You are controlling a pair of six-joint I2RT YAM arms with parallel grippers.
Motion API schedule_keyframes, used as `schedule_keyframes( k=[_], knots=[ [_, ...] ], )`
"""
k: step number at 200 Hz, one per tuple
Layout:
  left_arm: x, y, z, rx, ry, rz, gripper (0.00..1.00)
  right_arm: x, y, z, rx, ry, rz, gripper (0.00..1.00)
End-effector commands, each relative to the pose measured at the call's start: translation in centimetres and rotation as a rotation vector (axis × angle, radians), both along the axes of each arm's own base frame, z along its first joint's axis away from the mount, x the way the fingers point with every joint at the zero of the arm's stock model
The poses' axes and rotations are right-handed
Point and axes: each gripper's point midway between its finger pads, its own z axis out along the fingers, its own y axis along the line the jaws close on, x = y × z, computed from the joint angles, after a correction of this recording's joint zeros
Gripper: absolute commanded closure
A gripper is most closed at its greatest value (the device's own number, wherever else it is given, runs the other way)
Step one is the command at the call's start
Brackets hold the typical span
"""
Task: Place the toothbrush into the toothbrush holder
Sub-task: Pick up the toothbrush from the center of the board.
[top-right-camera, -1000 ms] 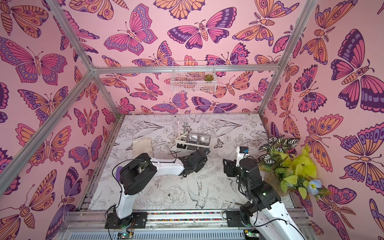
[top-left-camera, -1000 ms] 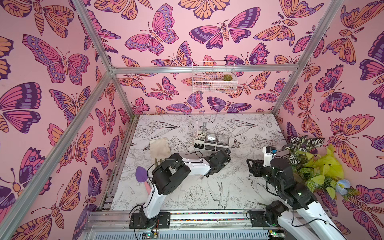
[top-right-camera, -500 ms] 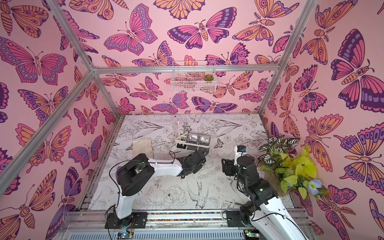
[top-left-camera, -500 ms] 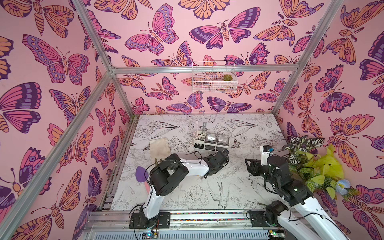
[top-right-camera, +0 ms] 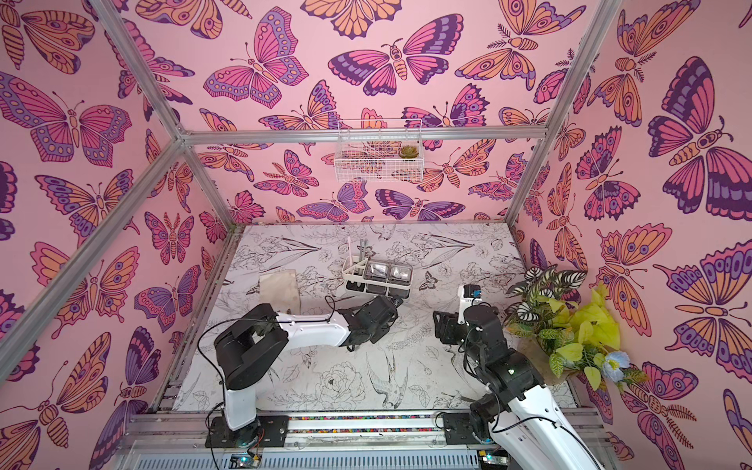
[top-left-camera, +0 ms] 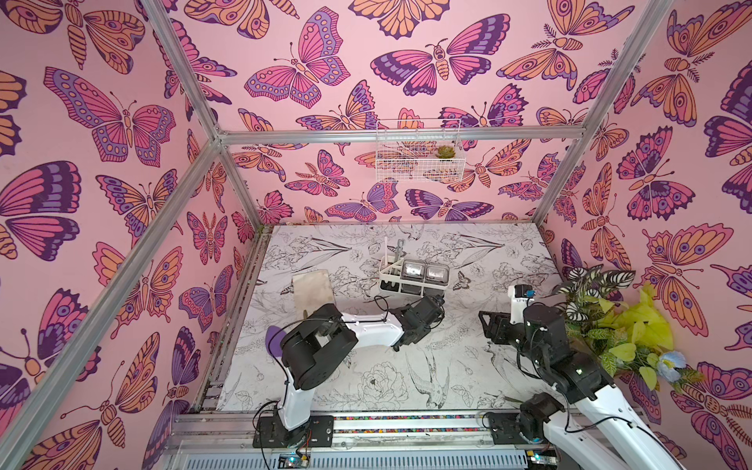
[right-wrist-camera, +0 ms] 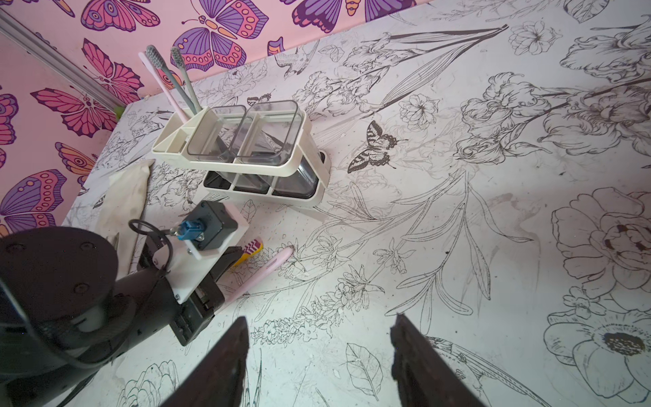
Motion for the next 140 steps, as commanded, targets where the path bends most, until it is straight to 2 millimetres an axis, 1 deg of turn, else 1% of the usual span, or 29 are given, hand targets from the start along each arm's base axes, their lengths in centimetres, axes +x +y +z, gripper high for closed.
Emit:
schedule_keyframes(
  k=[1,19,36,52,58,63,92,106,140],
  knots=[
    [-1.3,1.1,0.6,0.014,0.041,-0.006,1.00,-0.8,0.3,1.5,0.028,-0.026,0.037,0.34],
    [-1.6,1.0,1.3,0.004,0.047,-0.021,1.00,-1.2,0.0,2.3,0.030,-0.052,0.037,0.33],
    [-1.9,1.5,1.4,0.017,0.058,-0.015,1.00,-1.4,-0.6,2.6,0.000,-0.063,0.022,0.33],
    [-2.5,1.9,1.1,0.024,0.080,-0.025,0.84,-1.4,-0.8,2.5,-0.022,-0.061,0.019,0.32],
    [-2.8,2.1,0.8,0.027,0.091,-0.034,0.80,-1.3,-0.8,2.5,-0.024,-0.059,0.020,0.32],
    [-3.0,2.2,0.7,0.027,0.094,-0.035,0.78,-1.3,-0.7,2.4,-0.025,-0.055,0.022,0.32],
    [-3.4,2.7,-0.6,0.060,0.117,-0.047,0.78,-1.2,-0.5,2.0,-0.024,-0.041,0.029,0.32],
    [-3.7,2.6,-0.9,0.059,0.131,-0.055,0.76,-1.1,-0.6,2.1,-0.025,-0.044,0.027,0.32],
    [-3.2,2.6,-1.3,0.082,0.117,-0.053,0.76,-1.2,-0.5,2.2,-0.021,-0.047,0.032,0.32]
  ],
)
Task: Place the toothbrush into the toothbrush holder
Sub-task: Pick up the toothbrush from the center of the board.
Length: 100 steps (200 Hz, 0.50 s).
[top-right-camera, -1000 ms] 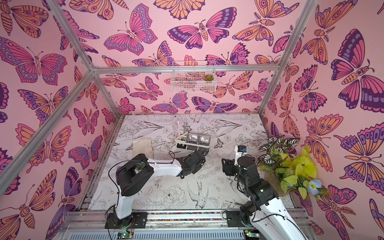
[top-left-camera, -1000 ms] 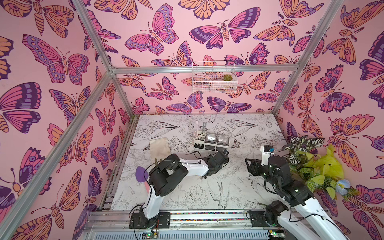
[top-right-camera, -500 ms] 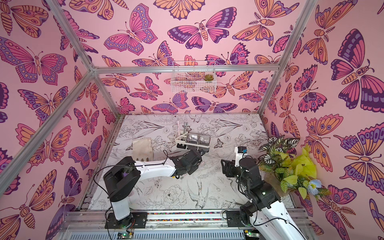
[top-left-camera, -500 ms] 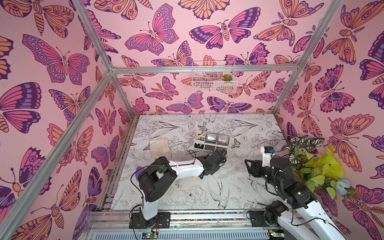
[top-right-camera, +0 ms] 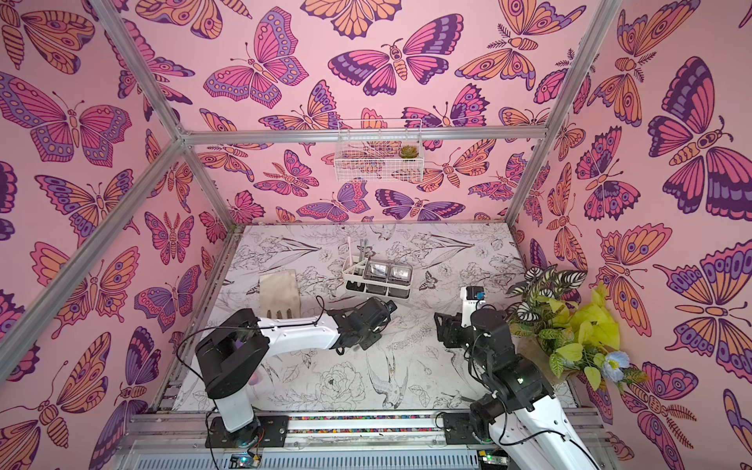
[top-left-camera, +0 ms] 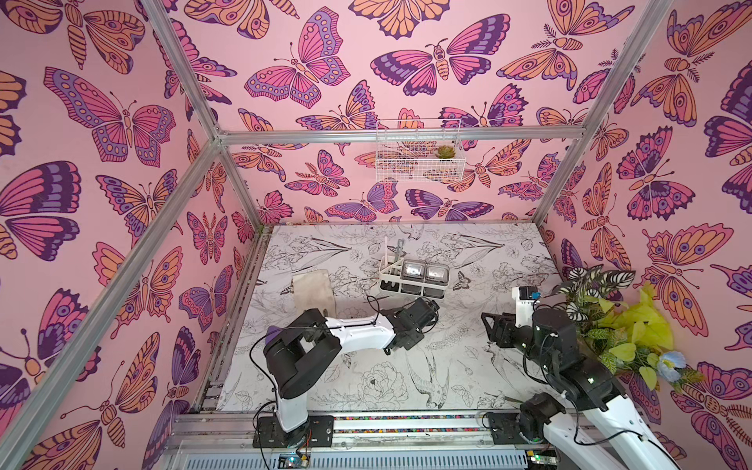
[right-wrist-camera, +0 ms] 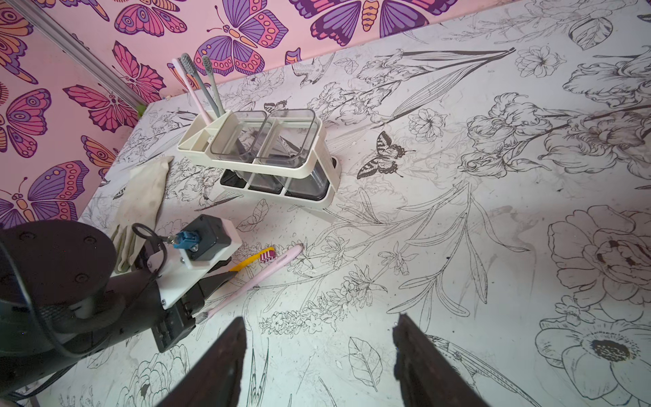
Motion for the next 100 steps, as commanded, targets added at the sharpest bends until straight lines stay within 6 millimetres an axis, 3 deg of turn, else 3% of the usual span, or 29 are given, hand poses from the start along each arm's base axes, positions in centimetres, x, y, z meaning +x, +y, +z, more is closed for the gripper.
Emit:
schedule_keyframes(
  k=[1,82,100],
  knots=[
    [-0.4,0.5,-1.4,0.049,0.027,-0.014,0.76,-0.2,-0.3,0.6,-0.010,-0.006,-0.005,0.32],
    [-0.7,0.9,-3.4,0.062,0.087,-0.009,0.76,-0.2,-0.8,0.8,-0.050,-0.013,-0.008,0.31],
    [-0.9,0.9,-3.7,0.049,0.114,-0.015,0.81,-0.1,-0.7,0.9,-0.058,-0.012,-0.004,0.30]
  ],
)
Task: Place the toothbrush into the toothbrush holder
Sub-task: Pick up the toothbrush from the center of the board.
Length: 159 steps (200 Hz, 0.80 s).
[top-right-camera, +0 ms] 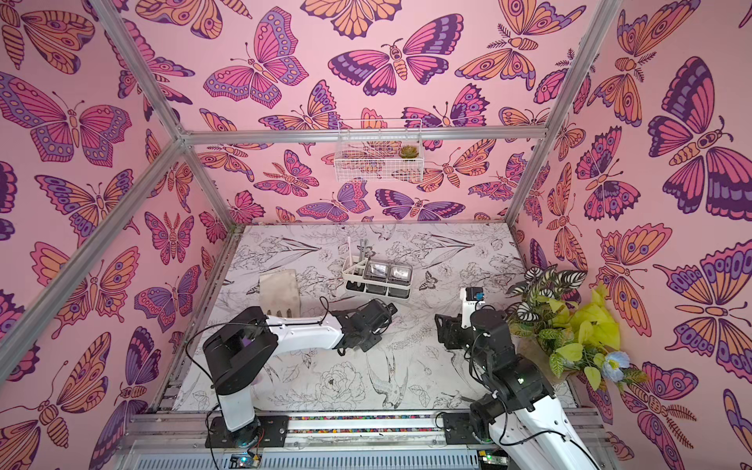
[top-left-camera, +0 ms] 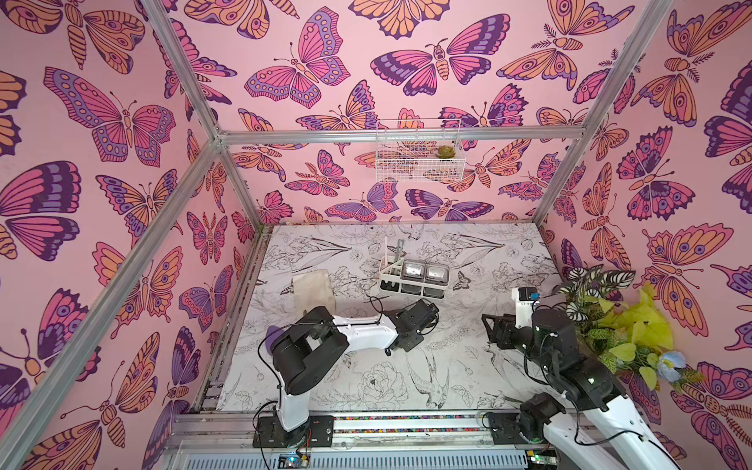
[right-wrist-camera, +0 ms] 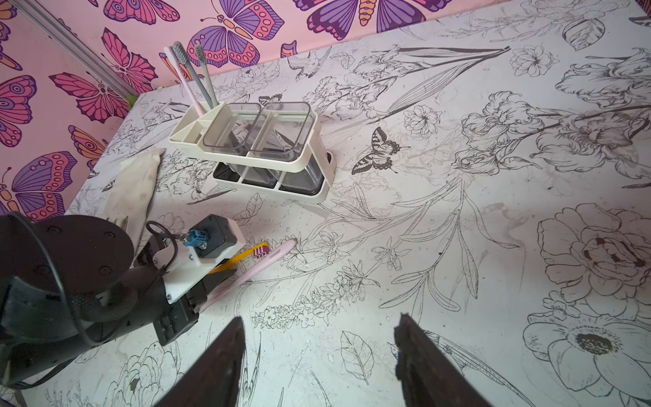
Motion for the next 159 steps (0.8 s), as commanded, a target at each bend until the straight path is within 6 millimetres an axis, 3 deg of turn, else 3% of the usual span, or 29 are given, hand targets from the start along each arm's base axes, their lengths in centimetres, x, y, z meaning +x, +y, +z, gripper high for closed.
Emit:
schedule_keyframes(
  k=[1,27,50,101,127,159],
  knots=[
    [-0.8,0.7,-2.0,0.027,0.080,-0.013,0.81,0.1,-0.5,1.1,-0.026,-0.020,-0.010,0.30],
    [-1.6,0.5,-2.5,-0.002,0.160,-0.032,0.95,0.2,-0.4,1.1,-0.030,-0.012,-0.003,0.30],
    [-2.4,0.8,-3.2,0.012,0.203,-0.041,1.00,0.1,-0.2,1.3,-0.023,-0.013,0.006,0.30],
    [-2.8,2.6,-4.4,0.099,0.226,0.003,1.00,0.2,0.0,0.9,-0.026,0.000,0.014,0.30],
    [-2.6,2.9,-3.9,0.110,0.214,0.015,1.00,0.4,0.2,0.7,-0.022,0.006,0.016,0.30],
    [-2.3,2.4,-1.8,0.061,0.187,0.021,1.00,0.4,0.3,0.7,-0.017,0.007,0.017,0.30]
  ],
)
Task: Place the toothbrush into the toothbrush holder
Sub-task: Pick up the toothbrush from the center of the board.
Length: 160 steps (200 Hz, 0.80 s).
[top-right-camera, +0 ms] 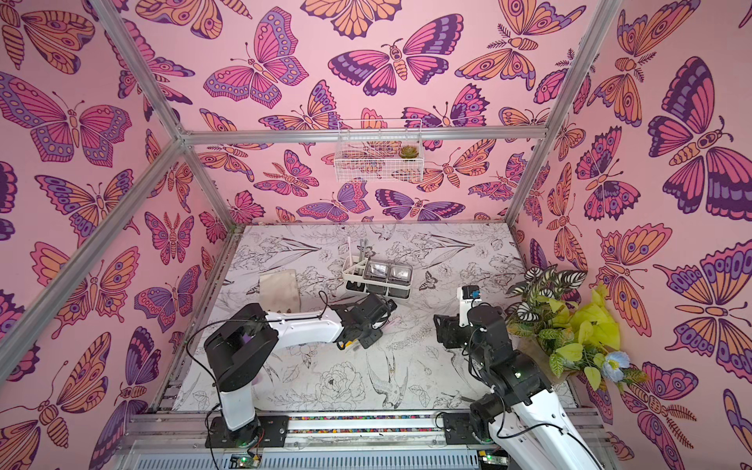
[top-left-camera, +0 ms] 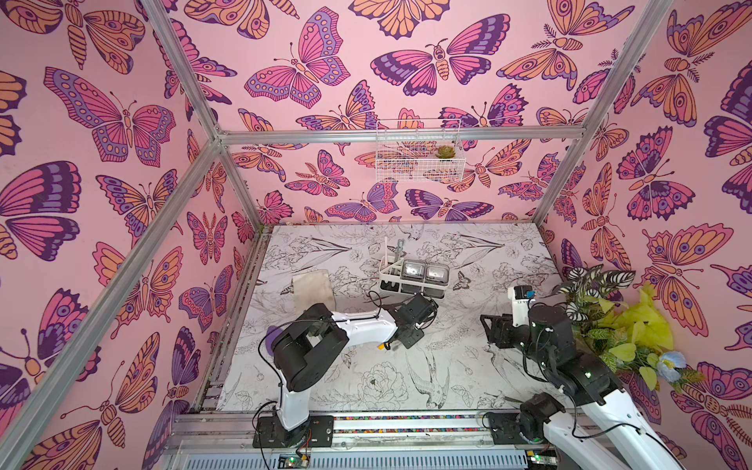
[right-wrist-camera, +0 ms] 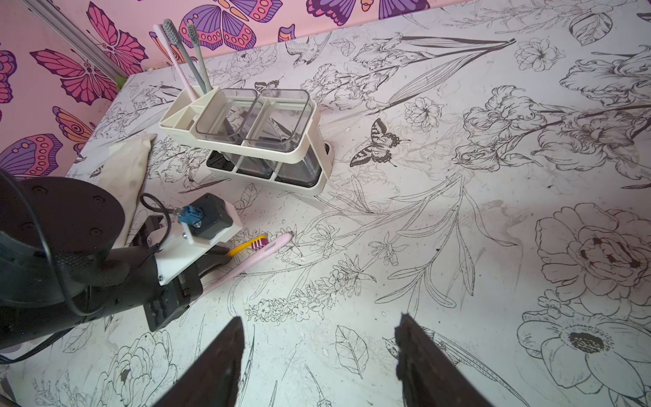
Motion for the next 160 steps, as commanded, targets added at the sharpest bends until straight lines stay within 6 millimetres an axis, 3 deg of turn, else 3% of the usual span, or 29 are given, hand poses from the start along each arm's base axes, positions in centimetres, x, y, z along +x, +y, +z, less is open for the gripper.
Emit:
schedule_keyframes(
  k=[1,61,99,138,160],
  knots=[
    [-2.2,2.7,-1.6,0.098,0.099,0.016,1.00,0.2,0.0,1.3,0.016,-0.027,-0.002,0.30],
    [-1.8,1.7,2.5,0.003,0.059,0.026,1.00,0.3,0.5,1.4,0.044,-0.031,0.007,0.31],
    [-1.6,1.7,3.8,-0.021,0.044,0.033,1.00,0.5,0.9,1.4,0.059,-0.028,0.023,0.31],
    [-1.6,1.4,5.9,-0.082,0.036,0.043,1.00,0.3,2.3,1.8,0.121,-0.055,0.090,0.29],
    [-1.7,0.9,8.0,-0.139,0.032,0.054,1.00,-0.4,4.4,2.6,0.186,-0.064,0.204,0.23]
  ],
)
